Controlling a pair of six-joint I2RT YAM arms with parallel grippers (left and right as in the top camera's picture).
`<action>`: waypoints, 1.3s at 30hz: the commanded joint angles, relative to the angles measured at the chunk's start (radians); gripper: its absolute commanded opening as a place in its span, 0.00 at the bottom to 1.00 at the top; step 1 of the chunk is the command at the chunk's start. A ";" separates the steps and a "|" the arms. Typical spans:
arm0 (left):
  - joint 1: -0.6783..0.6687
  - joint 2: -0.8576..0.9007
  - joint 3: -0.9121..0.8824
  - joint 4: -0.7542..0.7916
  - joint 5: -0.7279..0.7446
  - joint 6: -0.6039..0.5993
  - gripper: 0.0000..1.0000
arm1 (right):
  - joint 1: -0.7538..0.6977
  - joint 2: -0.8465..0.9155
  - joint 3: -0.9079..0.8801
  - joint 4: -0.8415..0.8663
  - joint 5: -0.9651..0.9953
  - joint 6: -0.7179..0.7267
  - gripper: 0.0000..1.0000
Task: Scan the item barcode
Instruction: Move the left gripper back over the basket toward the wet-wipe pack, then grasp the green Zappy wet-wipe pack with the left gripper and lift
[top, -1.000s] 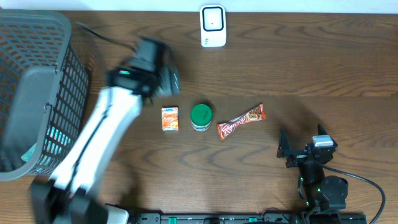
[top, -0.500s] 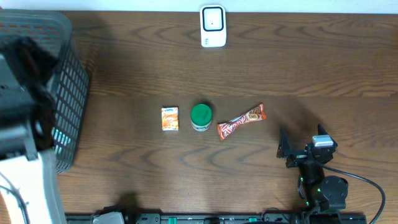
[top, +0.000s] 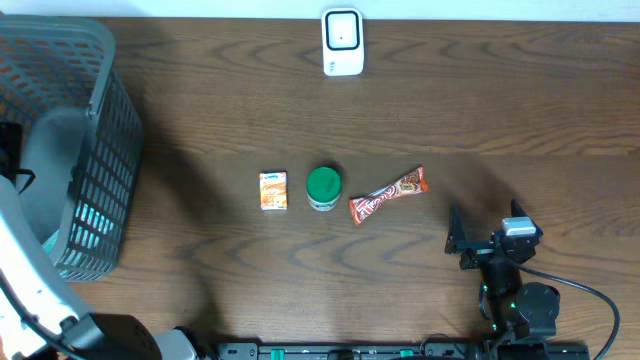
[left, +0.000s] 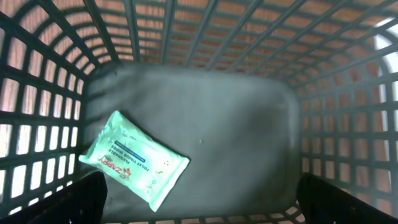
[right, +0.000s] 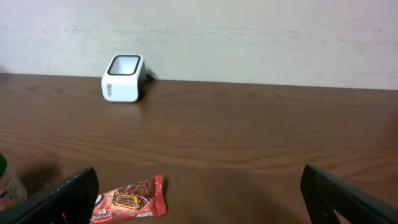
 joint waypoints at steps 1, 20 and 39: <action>0.016 0.027 -0.010 -0.023 0.041 -0.041 0.98 | -0.009 -0.005 -0.003 -0.001 -0.002 0.000 0.99; 0.041 0.218 -0.121 -0.106 -0.037 -0.728 0.98 | -0.009 -0.005 -0.003 -0.001 -0.002 0.000 0.99; 0.041 0.451 -0.121 -0.052 -0.036 -0.728 0.98 | -0.009 -0.005 -0.003 -0.001 -0.002 0.000 0.99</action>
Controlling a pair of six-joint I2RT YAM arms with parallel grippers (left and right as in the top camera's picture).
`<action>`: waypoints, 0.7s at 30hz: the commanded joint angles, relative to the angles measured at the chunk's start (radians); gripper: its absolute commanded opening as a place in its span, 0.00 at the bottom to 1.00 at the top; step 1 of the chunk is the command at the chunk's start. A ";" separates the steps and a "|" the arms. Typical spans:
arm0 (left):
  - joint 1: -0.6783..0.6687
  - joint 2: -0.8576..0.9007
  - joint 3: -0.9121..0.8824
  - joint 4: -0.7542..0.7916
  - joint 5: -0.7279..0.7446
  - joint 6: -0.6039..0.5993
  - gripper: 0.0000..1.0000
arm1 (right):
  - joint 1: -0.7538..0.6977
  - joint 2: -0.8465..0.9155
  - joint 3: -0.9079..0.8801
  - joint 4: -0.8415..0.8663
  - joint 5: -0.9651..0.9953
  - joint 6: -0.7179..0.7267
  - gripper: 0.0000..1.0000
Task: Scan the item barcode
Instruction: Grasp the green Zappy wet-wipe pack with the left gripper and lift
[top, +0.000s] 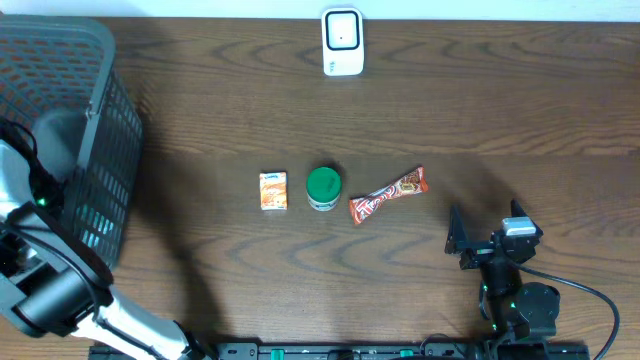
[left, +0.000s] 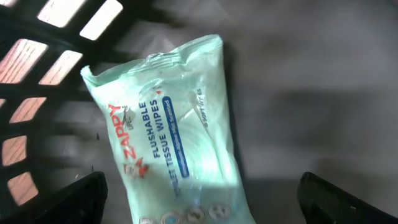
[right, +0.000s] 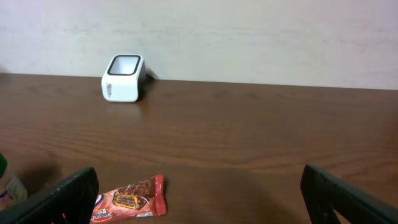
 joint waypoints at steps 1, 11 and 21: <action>0.003 0.044 -0.005 -0.006 -0.023 -0.009 0.98 | -0.009 -0.005 -0.003 -0.001 -0.002 0.000 0.99; 0.002 0.090 -0.006 -0.006 -0.008 -0.006 0.98 | -0.009 -0.005 -0.003 -0.001 -0.002 0.000 0.99; 0.002 0.090 -0.156 0.076 0.033 0.018 0.98 | -0.009 -0.005 -0.003 -0.001 -0.002 0.000 0.99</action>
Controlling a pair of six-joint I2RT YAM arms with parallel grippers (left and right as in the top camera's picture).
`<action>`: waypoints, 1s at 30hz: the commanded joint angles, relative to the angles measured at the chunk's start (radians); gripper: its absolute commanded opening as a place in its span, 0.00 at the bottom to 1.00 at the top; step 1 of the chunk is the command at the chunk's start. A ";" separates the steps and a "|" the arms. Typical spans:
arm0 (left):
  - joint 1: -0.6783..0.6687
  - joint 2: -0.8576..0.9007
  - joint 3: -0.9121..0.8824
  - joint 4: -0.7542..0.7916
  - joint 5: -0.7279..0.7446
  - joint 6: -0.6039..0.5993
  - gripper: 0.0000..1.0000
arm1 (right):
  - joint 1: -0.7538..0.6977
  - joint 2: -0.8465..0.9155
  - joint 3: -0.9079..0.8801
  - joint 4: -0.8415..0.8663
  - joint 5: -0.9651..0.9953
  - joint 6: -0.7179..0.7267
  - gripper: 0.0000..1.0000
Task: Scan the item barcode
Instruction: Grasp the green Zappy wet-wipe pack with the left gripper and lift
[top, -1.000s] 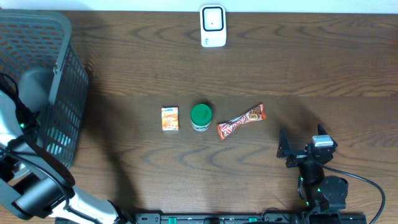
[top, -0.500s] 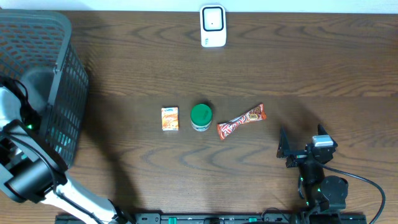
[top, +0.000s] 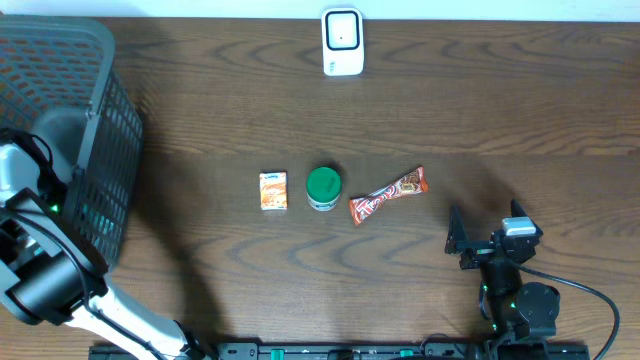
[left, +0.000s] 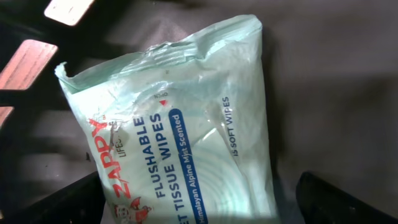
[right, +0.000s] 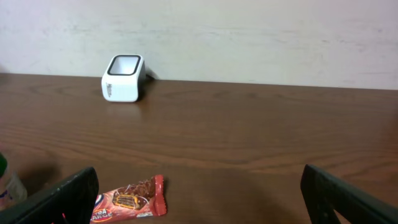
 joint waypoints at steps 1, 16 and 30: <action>0.003 0.032 -0.106 0.033 0.035 0.013 0.98 | -0.009 -0.005 -0.003 -0.001 -0.002 0.000 0.99; 0.004 0.031 -0.150 0.081 0.041 0.022 0.53 | -0.009 -0.005 -0.003 -0.001 -0.002 0.000 0.99; 0.006 -0.118 0.115 0.082 0.174 0.285 0.45 | -0.009 -0.005 -0.003 -0.001 -0.002 0.000 0.99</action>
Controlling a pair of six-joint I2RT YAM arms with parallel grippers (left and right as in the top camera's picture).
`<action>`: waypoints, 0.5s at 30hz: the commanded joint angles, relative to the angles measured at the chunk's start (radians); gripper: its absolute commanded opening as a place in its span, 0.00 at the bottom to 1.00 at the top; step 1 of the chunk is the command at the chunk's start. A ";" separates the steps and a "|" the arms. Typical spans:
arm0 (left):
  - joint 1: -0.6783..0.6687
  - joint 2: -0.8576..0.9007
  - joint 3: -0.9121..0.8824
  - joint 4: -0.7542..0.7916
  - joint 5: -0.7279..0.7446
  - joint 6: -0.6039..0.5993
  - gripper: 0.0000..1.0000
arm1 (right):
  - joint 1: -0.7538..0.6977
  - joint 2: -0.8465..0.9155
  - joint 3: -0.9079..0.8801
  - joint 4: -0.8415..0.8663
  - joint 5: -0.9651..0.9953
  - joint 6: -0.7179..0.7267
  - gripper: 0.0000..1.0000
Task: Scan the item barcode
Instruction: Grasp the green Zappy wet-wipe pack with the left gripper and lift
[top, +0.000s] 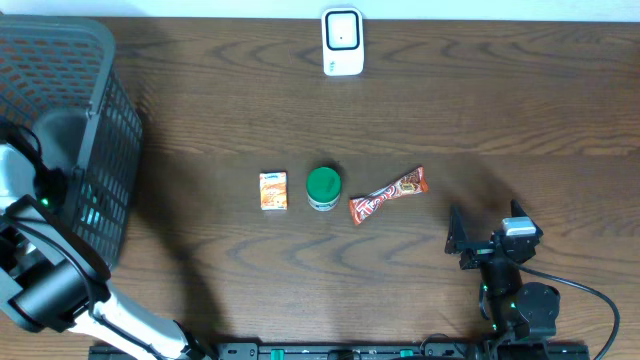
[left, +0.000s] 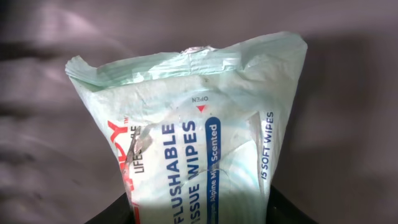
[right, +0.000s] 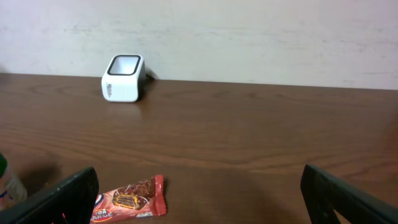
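A pale green pack of flushable wipes (left: 193, 124) lies on the grey floor of the basket (top: 110, 110). My left gripper (left: 200, 214) reaches down inside the basket, and its dark fingers (left: 124, 211) press against both sides of the pack's near end. The white scanner (top: 341, 40) stands at the back of the table, and also shows as the scanner (right: 124, 78) in the right wrist view. My right gripper (right: 199, 190) rests open near the front right of the table with nothing in it; it appears as the right gripper (top: 485, 228) from overhead.
On the brown table (top: 480, 110) a small orange box (top: 273, 190), a green-lidded jar (top: 323, 187) and a red chocolate bar (top: 388, 195) lie in a row at the middle. The tall dark basket fills the left end.
My left gripper's fingers, which stood wide apart on either side of the wipes pack, now press on its sides. The pack fills more of the left wrist view. The right arm has not moved.
My left gripper first hung open high over the basket, with the wipes pack small on its floor. It was then lower and nearer the pack, then just over it. Now it is shut on the pack. The right arm and the table items have stayed put.
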 joint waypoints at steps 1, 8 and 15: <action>0.000 -0.104 0.090 -0.002 0.077 0.052 0.45 | -0.009 -0.005 -0.003 -0.001 -0.002 0.000 0.99; 0.000 -0.328 0.152 0.110 0.169 0.053 0.45 | -0.009 -0.005 -0.003 -0.001 -0.002 0.000 0.99; -0.006 -0.572 0.152 0.277 0.312 0.052 0.45 | -0.009 -0.005 -0.003 -0.001 -0.002 0.000 0.99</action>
